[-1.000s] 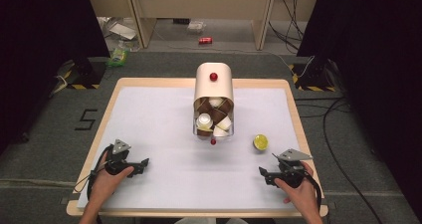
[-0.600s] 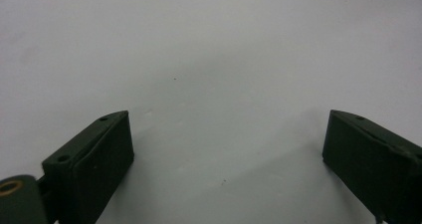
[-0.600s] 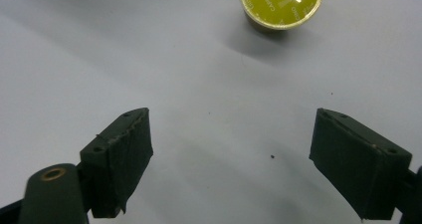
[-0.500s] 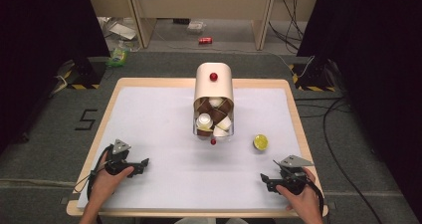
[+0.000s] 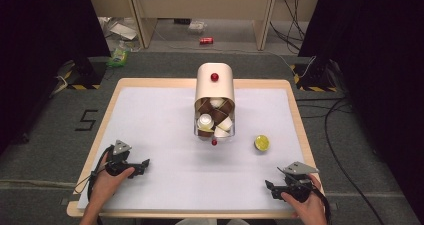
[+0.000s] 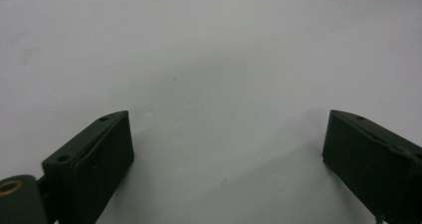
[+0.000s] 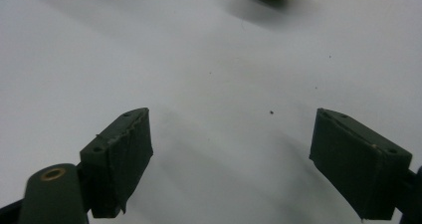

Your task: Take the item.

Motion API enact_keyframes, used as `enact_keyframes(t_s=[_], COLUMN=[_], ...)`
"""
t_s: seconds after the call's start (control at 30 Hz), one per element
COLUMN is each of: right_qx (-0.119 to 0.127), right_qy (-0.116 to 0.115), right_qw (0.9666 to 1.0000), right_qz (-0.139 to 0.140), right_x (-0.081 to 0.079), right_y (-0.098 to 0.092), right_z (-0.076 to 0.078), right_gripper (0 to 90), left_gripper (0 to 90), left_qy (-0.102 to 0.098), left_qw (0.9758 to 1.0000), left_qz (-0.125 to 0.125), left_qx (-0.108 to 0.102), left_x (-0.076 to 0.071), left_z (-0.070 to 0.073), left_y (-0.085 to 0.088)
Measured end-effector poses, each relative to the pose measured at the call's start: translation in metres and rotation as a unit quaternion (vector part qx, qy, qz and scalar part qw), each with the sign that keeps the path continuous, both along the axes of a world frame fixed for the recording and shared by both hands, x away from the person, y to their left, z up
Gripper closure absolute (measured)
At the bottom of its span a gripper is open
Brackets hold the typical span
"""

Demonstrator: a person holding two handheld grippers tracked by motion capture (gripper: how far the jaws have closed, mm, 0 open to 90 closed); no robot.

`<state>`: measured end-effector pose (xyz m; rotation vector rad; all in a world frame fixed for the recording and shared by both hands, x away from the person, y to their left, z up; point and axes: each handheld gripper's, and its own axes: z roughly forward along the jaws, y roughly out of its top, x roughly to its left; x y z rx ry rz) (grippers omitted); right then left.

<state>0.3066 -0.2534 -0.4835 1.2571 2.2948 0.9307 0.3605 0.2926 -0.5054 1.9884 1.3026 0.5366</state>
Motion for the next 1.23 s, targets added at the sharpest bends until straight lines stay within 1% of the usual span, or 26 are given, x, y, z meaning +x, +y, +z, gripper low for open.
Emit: enact_keyframes(t_s=[0.2, 0.4, 0.43, 0.57, 0.63, 0.77, 0.9, 1.03, 1.23], right_qx=[-0.002, -0.006, -0.006, -0.002, -0.005, -0.021, -0.021, -0.01, -0.009], right_qy=[-0.007, -0.002, -0.005, -0.005, -0.004, 0.0, -0.001, 0.003, 0.002], right_qw=[1.0, 1.0, 1.0, 1.0, 0.9999, 0.9997, 0.9997, 0.9999, 0.9999], right_qz=[-0.004, -0.005, -0.004, -0.008, -0.009, -0.009, -0.009, -0.012, -0.009], right_x=[-0.001, -0.002, -0.002, -0.009, -0.014, -0.019, -0.018, -0.017, -0.017], right_y=[0.001, 0.004, 0.004, 0.004, 0.002, 0.0, 0.0, -0.003, -0.003], right_z=[0.004, 0.003, 0.004, 0.003, 0.0, -0.005, -0.006, -0.008, -0.008], right_gripper=[16.6, 16.7, 16.7, 16.8, 16.8, 16.7, 16.3, 15.8, 15.7], left_gripper=[5.2, 5.1, 5.1, 5.1, 5.1, 5.1, 5.1, 5.1, 5.1], left_qy=[0.0, 0.0, 0.0, 0.0, 0.0, 0.0, 0.0, 0.0, 0.0], left_qw=[1.0, 1.0, 1.0, 1.0, 1.0, 1.0, 1.0, 1.0, 1.0], left_qz=[0.0, 0.0, 0.0, 0.0, 0.0, 0.0, 0.0, 0.0, 0.0], left_qx=[0.0, 0.0, 0.0, 0.0, 0.0, 0.0, 0.0, 0.0, 0.0], left_x=[0.0, 0.0, 0.0, 0.0, 0.0, 0.0, 0.0, 0.0, 0.0], left_z=[0.0, 0.0, 0.0, 0.0, 0.0, 0.0, 0.0, 0.0, 0.0], left_y=[0.0, 0.0, 0.0, 0.0, 0.0, 0.0, 0.0, 0.0, 0.0])
